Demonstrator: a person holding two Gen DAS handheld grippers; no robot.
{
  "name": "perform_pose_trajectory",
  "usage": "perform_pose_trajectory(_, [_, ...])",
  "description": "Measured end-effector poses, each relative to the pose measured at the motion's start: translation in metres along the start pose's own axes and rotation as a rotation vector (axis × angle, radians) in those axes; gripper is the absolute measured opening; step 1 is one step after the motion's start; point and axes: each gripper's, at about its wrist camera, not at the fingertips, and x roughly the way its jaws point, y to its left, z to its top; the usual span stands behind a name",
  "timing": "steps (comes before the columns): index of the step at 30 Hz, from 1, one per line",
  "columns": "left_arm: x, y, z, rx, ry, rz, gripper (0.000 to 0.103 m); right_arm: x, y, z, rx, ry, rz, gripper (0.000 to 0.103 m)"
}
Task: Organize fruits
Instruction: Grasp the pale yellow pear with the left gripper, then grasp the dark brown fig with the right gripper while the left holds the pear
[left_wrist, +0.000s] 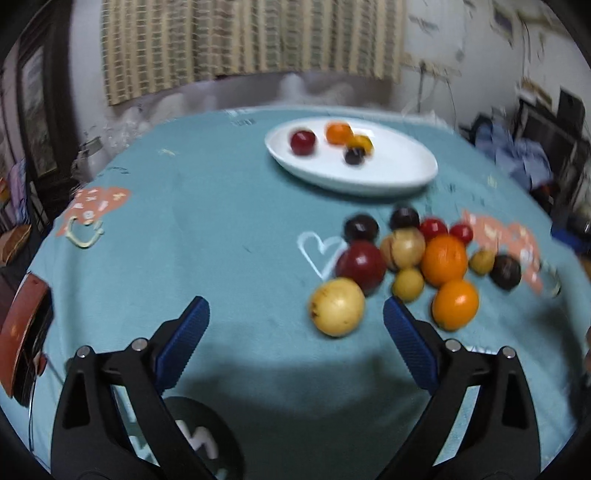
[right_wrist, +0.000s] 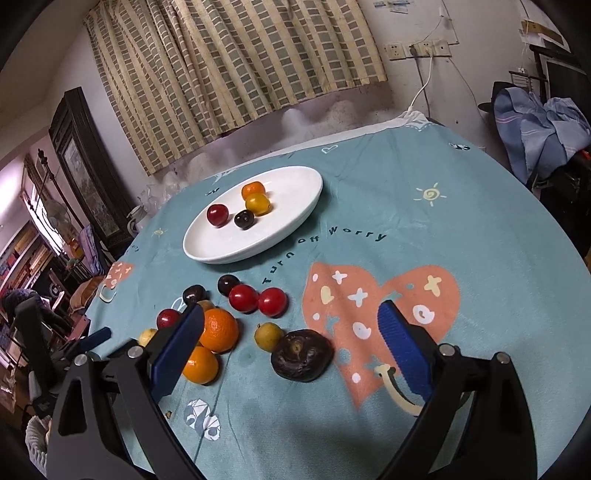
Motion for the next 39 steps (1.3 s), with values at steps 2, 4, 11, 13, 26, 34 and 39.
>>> perform_pose_trajectory(2, [0.002,-0.007,0.0,0.034,-0.008,0.005,0.096,0.0,0.002,-0.001,-0.013,0.0,-0.002,0.095])
perform_pose_trajectory(4, [0.005,-0.016,0.0,0.073,-0.016,0.019,0.092,0.0,0.004,-0.001,-0.019,-0.001,-0.005,0.095])
perform_pose_trajectory(11, [0.024,-0.016,0.001,0.07,0.057,-0.061,0.039,0.005,0.001,-0.002,0.001,0.031,0.006,0.095])
perform_pose_trajectory(13, [0.026,-0.011,0.001,0.041,0.065,-0.101,0.038,0.008,0.002,-0.004,-0.004,0.049,0.003,0.095])
perform_pose_trajectory(26, [0.019,0.001,0.002,-0.004,0.047,-0.073,0.037,0.04,0.018,-0.033,-0.2,0.194,-0.1,0.056])
perform_pose_trajectory(34, [0.024,-0.002,0.001,0.011,0.071,-0.076,0.037,0.052,0.019,-0.036,-0.229,0.208,-0.122,0.056])
perform_pose_trajectory(39, [0.025,-0.003,0.001,0.007,0.074,-0.079,0.037,0.054,0.013,-0.033,-0.194,0.217,-0.094,0.047])
